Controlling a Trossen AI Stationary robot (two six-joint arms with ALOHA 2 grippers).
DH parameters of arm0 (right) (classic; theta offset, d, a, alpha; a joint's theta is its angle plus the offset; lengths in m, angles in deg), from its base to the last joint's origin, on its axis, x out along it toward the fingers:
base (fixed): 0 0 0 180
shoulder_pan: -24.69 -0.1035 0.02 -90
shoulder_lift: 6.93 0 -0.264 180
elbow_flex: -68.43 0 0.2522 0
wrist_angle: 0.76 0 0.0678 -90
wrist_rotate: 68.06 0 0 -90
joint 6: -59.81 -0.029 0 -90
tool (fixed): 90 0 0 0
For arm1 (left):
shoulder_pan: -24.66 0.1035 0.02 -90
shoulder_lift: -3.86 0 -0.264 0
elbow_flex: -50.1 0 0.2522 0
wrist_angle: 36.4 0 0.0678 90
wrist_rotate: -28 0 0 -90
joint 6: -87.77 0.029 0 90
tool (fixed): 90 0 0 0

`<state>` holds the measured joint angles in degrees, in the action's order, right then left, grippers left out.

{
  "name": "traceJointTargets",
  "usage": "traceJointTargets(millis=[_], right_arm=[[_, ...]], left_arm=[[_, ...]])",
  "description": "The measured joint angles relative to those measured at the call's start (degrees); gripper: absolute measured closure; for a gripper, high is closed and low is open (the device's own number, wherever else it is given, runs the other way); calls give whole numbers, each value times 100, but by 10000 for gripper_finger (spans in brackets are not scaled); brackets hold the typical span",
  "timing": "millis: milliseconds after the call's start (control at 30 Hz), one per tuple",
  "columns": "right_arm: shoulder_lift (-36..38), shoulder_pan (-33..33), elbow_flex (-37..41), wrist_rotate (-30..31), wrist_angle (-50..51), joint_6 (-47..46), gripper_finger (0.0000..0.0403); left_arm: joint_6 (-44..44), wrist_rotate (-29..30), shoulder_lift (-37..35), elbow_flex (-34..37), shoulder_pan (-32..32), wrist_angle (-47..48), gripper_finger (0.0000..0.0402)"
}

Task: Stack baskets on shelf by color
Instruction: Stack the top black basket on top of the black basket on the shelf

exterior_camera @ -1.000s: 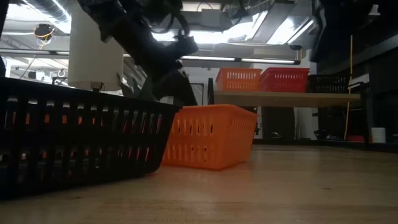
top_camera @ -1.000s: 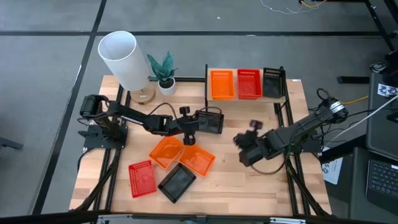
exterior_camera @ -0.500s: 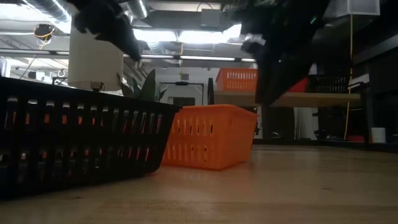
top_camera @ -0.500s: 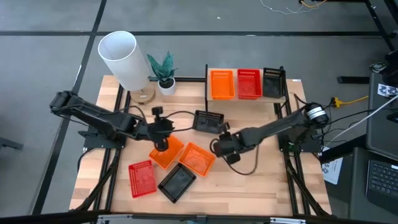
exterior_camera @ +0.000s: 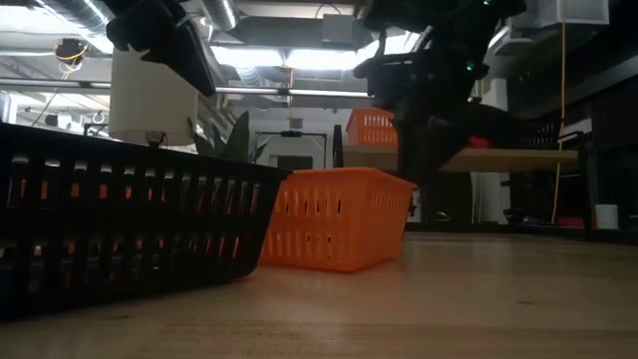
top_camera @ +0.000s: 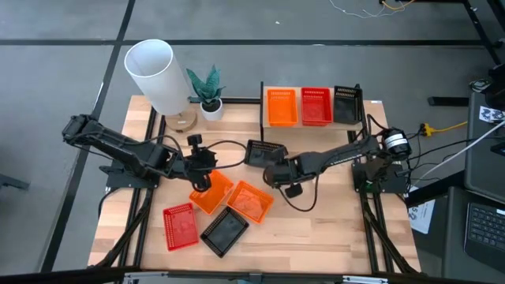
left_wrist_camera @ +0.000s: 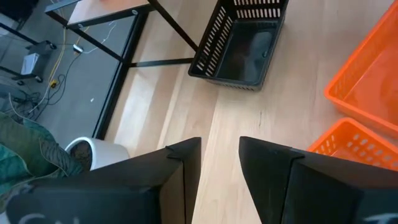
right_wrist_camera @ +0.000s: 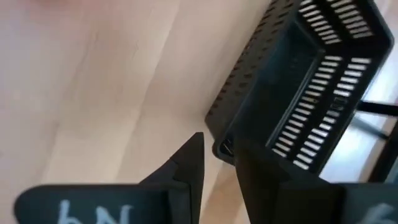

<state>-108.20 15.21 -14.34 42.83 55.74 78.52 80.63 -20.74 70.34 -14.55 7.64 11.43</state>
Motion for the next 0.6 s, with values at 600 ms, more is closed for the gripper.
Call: traceJointTargets(millis=[600], right_arm=[[-132, 318, 2, 260, 320, 1776, 314]], left_arm=[[17, 0, 4, 4, 0, 3, 299]])
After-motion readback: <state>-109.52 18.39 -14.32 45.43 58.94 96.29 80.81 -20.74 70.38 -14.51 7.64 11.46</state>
